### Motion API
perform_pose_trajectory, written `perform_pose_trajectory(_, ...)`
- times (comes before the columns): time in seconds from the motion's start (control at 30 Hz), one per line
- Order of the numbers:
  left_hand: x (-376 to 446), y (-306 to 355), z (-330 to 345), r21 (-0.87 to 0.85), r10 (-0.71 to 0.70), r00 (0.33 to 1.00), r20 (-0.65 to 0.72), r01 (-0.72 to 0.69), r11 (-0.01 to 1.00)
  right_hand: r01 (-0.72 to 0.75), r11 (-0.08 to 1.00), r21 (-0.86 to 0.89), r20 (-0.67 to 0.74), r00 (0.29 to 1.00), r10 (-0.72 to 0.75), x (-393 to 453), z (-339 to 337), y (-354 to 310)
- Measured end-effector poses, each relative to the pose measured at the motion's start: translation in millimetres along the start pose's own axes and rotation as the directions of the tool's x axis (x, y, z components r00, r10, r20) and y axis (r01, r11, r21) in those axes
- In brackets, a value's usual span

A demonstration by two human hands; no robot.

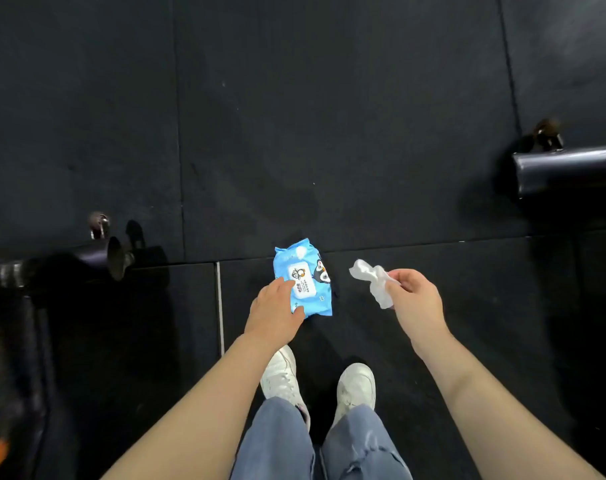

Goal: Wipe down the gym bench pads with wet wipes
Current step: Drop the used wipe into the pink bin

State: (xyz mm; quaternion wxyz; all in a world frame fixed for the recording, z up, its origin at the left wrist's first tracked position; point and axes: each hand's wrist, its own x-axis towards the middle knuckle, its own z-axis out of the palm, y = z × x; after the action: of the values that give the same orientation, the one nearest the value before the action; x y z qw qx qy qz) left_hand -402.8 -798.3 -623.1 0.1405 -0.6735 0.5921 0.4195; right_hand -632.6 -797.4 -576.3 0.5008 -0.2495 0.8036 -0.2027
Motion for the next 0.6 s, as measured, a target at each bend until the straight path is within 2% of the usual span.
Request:
perform_pose_trajectory(0.13, 63, -11, 47, -0.171, -0.082, 0.997, 0.004, 0.082, 0.982, -0.011, 1.0, 0.005, 0.012, 1.0, 0.011, 50, 26, 30)
perform_pose_trajectory(0.37, 136, -30, 107, -0.395, -0.296, 0.952, 0.081, 0.304, 0.867, 0.001, 1.0, -0.013, 0.042, 0.999, 0.0, 100, 58, 75)
perform_pose_trajectory(0.47, 155, -31, 117, -0.427, -0.395, 0.918, 0.033, 0.371, 0.825, 0.002, 1.0, -0.013, 0.063, 0.998, -0.001, 111, 64, 88)
perform_pose_trajectory(0.6, 174, -26, 129, -0.426, -0.456, 0.887, -0.077, 0.384, 0.819, -0.007, 1.0, 0.007, 0.045, 0.999, 0.006, 119, 66, 100)
